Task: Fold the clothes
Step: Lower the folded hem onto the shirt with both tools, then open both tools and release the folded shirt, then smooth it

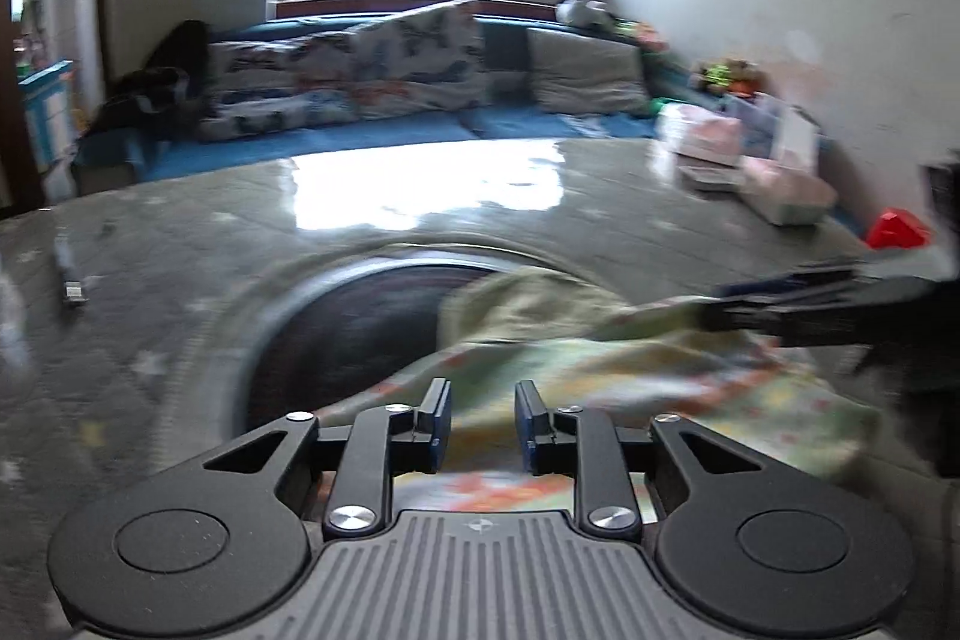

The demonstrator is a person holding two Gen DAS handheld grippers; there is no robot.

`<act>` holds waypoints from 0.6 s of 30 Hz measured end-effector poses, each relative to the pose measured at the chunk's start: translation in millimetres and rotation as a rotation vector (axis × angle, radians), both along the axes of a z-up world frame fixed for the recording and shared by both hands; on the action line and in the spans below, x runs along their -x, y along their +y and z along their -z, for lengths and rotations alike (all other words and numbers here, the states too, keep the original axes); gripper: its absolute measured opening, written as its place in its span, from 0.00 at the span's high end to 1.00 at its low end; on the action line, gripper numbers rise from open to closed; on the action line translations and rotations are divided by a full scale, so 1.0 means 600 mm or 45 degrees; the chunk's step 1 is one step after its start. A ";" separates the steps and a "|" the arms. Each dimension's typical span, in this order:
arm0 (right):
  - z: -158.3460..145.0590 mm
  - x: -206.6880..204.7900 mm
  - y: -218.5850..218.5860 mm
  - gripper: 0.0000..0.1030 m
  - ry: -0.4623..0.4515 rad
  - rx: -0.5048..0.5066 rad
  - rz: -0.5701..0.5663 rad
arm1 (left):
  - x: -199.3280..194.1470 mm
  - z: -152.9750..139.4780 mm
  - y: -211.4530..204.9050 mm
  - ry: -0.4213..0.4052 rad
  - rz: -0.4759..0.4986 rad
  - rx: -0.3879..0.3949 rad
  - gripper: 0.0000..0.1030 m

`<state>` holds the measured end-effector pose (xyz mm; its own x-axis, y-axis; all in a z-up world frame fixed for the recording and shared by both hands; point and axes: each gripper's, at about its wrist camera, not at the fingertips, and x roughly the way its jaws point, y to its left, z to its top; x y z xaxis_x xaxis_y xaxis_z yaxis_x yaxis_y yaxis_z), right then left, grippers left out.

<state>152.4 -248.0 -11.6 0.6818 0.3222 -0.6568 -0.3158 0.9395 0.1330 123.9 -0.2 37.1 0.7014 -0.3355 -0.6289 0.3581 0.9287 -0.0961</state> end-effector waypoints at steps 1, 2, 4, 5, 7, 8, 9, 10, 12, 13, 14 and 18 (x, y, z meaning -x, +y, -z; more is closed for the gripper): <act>0.004 -0.005 0.006 0.64 0.004 0.020 -0.001 | 0.001 0.003 -0.011 0.005 0.018 0.004 0.65; 0.007 -0.008 0.010 0.63 -0.001 0.040 0.004 | 0.002 0.006 -0.021 0.010 0.035 0.008 0.59; 0.014 -0.016 0.014 0.56 -0.008 0.074 0.016 | 0.003 0.012 -0.038 0.009 0.062 0.010 0.53; 0.016 -0.019 0.013 0.55 -0.004 0.081 0.028 | 0.003 0.015 -0.044 0.021 0.070 0.017 0.47; 0.019 -0.025 0.011 0.53 0.007 0.085 0.043 | 0.006 0.025 -0.051 0.049 0.081 0.022 0.41; 0.018 -0.025 0.011 0.52 0.001 0.093 0.042 | 0.008 0.029 -0.053 0.053 0.085 0.017 0.35; 0.017 -0.024 0.011 0.49 -0.006 0.100 0.042 | 0.010 0.032 -0.054 0.055 0.084 0.009 0.29; 0.015 -0.024 0.011 0.43 -0.012 0.107 0.041 | 0.013 0.036 -0.055 0.057 0.082 0.002 0.28; 0.009 -0.022 0.010 0.39 -0.026 0.109 0.044 | 0.018 0.044 -0.055 0.073 0.078 -0.005 0.28; 0.005 -0.020 0.010 0.35 -0.031 0.100 0.045 | 0.022 0.046 -0.054 0.070 0.076 -0.012 0.28; 0.000 -0.016 0.010 0.32 -0.037 0.085 0.045 | 0.030 0.045 -0.055 0.046 0.077 -0.027 0.27; -0.022 0.000 0.021 0.25 -0.041 -0.014 -0.049 | 0.063 0.032 -0.063 -0.061 0.121 -0.051 0.27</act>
<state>152.2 -235.4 1.4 0.6893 0.3557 -0.6311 -0.3558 0.9251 0.1327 86.0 -37.9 17.7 0.6973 -0.3772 -0.6095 0.4480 0.8931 -0.0402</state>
